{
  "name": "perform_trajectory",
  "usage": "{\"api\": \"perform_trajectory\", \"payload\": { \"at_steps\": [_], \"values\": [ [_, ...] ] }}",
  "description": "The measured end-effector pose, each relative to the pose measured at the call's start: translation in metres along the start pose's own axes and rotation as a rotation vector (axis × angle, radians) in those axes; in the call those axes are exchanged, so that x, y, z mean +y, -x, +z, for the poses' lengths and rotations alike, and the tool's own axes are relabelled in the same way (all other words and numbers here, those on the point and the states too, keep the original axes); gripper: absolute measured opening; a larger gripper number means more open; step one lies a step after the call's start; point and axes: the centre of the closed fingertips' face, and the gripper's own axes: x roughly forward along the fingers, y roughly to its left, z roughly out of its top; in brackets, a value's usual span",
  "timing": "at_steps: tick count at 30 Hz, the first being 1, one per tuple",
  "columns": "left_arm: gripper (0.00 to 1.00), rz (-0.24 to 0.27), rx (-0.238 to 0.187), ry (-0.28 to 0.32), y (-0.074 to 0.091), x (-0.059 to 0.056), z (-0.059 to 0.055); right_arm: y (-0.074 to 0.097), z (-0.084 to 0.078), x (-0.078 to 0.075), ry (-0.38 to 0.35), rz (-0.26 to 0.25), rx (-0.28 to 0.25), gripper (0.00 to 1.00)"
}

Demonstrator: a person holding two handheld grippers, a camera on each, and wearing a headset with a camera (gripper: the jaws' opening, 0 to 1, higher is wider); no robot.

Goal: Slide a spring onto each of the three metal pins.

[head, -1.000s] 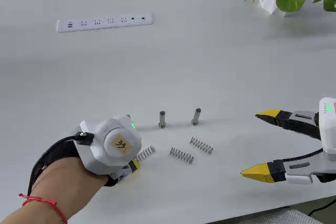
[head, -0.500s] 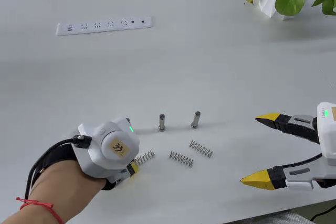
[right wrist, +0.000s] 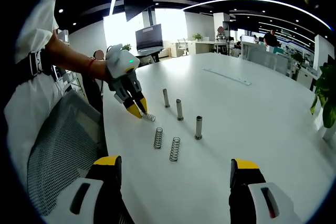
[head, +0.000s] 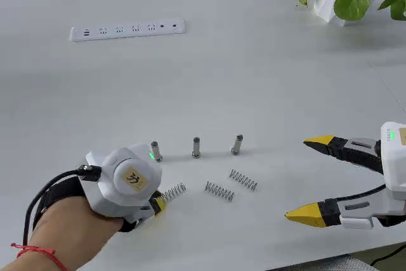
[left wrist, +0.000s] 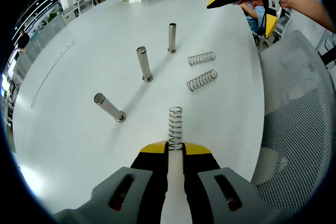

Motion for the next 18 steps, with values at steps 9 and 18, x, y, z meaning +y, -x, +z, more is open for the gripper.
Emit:
{"api": "perform_trajectory", "payload": {
  "at_steps": [9,18],
  "values": [
    [0.06,-0.018,-0.065,0.045,0.010,-0.005,0.006,-0.003,0.017,0.013,-0.018,0.024,-0.044,0.79],
    [0.06,-0.028,-0.223,0.129,0.039,-0.012,0.029,-0.011,0.068,0.034,-0.136,0.084,-0.165,0.60]
  ]
}}
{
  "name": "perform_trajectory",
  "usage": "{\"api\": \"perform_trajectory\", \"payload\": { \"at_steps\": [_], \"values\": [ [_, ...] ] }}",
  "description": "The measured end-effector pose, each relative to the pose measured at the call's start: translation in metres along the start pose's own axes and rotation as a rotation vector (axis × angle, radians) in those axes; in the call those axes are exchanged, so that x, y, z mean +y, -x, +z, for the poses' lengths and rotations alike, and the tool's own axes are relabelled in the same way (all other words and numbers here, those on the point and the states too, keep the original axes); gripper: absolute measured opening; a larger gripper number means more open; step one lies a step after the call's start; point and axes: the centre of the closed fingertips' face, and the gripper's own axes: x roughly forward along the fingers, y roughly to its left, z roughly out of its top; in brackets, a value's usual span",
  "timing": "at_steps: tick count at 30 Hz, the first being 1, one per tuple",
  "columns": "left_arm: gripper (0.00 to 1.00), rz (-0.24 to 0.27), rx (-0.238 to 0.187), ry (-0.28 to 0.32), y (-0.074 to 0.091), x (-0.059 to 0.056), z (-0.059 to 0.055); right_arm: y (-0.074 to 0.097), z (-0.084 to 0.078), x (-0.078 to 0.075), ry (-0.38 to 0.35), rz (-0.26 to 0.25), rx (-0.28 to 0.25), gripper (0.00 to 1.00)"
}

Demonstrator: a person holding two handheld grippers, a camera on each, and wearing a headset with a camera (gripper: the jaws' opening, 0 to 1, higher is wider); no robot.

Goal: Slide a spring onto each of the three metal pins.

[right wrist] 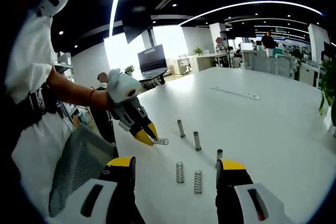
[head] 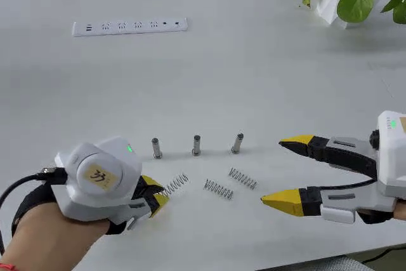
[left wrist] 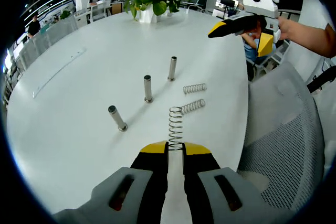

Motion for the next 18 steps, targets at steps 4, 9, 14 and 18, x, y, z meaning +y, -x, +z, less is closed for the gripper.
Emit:
{"api": "perform_trajectory", "payload": {
  "at_steps": [4,9,14,18],
  "values": [
    [0.06,-0.007,-0.092,0.032,0.013,-0.007,0.020,-0.014,0.023,0.013,-0.068,0.032,-0.073,0.49],
    [0.06,-0.019,-0.221,0.069,0.029,-0.014,0.047,-0.031,0.047,0.016,-0.189,0.037,-0.168,0.35],
    [0.06,-0.025,-0.314,0.104,0.042,-0.017,0.067,-0.044,0.057,0.013,-0.226,0.051,-0.202,0.33],
    [0.06,-0.036,-0.370,0.115,0.048,-0.020,0.080,-0.051,0.064,0.016,-0.286,0.075,-0.231,0.31]
  ]
}}
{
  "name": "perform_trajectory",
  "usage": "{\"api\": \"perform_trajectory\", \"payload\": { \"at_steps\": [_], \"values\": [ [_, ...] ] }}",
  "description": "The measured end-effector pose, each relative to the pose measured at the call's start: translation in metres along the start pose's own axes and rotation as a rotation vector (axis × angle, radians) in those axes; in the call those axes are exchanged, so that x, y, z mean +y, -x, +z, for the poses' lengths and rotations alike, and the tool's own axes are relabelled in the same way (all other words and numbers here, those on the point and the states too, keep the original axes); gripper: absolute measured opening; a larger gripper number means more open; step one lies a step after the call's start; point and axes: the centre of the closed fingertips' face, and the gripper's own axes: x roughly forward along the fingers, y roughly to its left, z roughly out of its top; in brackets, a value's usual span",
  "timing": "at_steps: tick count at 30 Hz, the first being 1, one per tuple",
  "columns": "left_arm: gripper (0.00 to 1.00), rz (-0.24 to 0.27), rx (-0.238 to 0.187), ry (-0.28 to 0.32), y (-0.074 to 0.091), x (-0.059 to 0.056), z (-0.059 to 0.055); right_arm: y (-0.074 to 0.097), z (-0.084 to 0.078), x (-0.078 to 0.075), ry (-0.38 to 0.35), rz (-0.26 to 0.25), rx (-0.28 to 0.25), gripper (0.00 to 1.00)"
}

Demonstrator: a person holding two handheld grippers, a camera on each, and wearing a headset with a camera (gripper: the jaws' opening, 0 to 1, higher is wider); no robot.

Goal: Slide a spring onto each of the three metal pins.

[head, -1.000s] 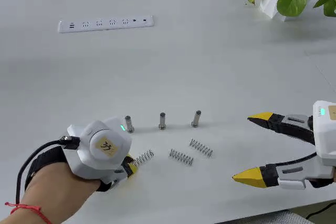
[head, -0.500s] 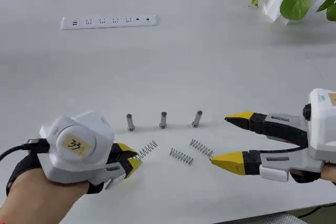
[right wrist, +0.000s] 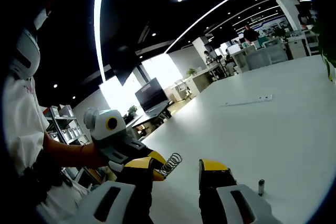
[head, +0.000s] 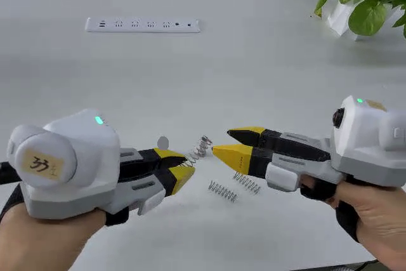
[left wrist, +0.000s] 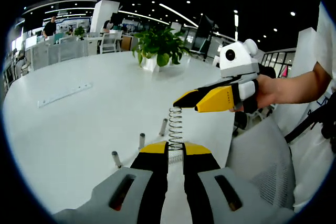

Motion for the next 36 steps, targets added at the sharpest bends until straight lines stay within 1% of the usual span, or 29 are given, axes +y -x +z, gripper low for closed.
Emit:
{"api": "perform_trajectory", "payload": {
  "at_steps": [1,3,4,5,7,11,16,20,23,28,36],
  "values": [
    [0.06,-0.003,-0.017,0.002,0.000,-0.001,0.004,-0.002,0.000,0.001,0.000,-0.001,0.001,0.31],
    [0.07,-0.006,-0.025,0.007,0.000,-0.003,0.007,-0.002,0.003,0.001,-0.012,0.006,-0.011,0.30],
    [0.07,-0.008,-0.033,0.009,0.000,-0.004,0.010,-0.003,0.005,0.004,-0.035,0.022,-0.024,0.28],
    [0.07,-0.011,-0.038,0.008,0.000,-0.005,0.011,-0.003,0.006,0.006,-0.042,0.029,-0.029,0.26],
    [0.07,-0.016,-0.047,0.007,-0.001,-0.007,0.013,-0.004,0.008,0.006,-0.039,0.027,-0.035,0.24],
    [0.07,-0.027,-0.062,0.009,-0.002,-0.011,0.018,-0.005,0.010,0.009,-0.047,0.034,-0.037,0.20],
    [0.07,-0.034,-0.063,0.006,-0.003,-0.014,0.019,-0.006,0.012,0.015,-0.056,0.050,-0.048,0.13],
    [0.07,-0.038,-0.061,0.005,-0.004,-0.015,0.019,-0.006,0.012,0.014,-0.045,0.050,-0.044,0.08],
    [0.07,-0.041,-0.062,0.006,-0.004,-0.015,0.019,-0.006,0.013,0.017,-0.030,0.052,-0.042,0.08],
    [0.07,-0.049,-0.061,0.003,-0.005,-0.016,0.020,-0.006,0.014,0.018,0.000,0.057,-0.029,0.07],
    [0.07,-0.057,-0.054,-0.004,-0.004,-0.019,0.019,-0.006,0.014,0.022,0.064,0.065,0.010,0.07]
  ]
}}
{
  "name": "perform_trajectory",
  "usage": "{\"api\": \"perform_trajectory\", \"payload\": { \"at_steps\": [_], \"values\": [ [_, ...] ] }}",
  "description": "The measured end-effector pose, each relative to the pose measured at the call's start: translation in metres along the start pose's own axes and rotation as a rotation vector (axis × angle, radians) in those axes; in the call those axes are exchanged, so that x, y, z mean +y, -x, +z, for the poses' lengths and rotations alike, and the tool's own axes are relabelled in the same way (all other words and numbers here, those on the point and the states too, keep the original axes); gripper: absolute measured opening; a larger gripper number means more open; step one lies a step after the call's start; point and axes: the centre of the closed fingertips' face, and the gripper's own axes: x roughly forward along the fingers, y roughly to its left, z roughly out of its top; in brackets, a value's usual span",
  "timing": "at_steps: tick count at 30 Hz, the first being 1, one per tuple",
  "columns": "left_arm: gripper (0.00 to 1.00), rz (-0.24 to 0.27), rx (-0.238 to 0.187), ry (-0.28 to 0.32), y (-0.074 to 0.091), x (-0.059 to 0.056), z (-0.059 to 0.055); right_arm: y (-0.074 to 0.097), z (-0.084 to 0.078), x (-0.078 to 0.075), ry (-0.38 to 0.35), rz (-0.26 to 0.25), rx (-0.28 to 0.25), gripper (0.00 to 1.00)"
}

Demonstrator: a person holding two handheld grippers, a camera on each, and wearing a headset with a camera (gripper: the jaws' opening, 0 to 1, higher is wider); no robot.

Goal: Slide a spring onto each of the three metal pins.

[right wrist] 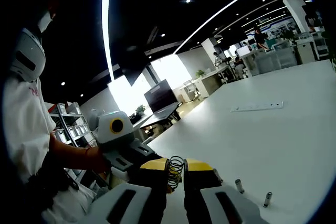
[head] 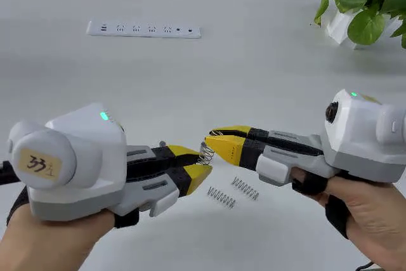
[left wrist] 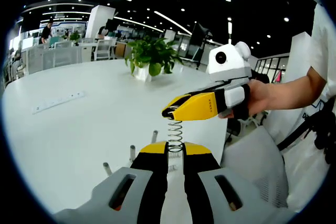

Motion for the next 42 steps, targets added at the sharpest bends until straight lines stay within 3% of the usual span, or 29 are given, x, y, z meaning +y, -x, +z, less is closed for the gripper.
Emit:
{"api": "perform_trajectory", "payload": {
  "at_steps": [23,31,34,37,42],
  "values": [
    [0.07,-0.027,0.033,-0.061,-0.001,-0.006,-0.009,-0.006,-0.011,0.023,0.274,0.034,0.186,0.06],
    [0.06,-0.029,0.042,-0.084,0.000,-0.007,-0.012,-0.006,-0.013,0.025,0.290,0.046,0.219,0.07],
    [0.06,-0.031,0.050,-0.096,0.000,-0.008,-0.013,-0.004,-0.012,0.028,0.268,0.068,0.234,0.13],
    [0.06,-0.033,0.066,-0.117,-0.001,-0.009,-0.016,0.002,-0.015,0.027,0.333,0.080,0.314,0.17],
    [0.06,-0.039,0.084,-0.145,-0.002,-0.011,-0.019,0.008,-0.009,0.028,0.424,0.144,0.438,0.20]
  ]
}}
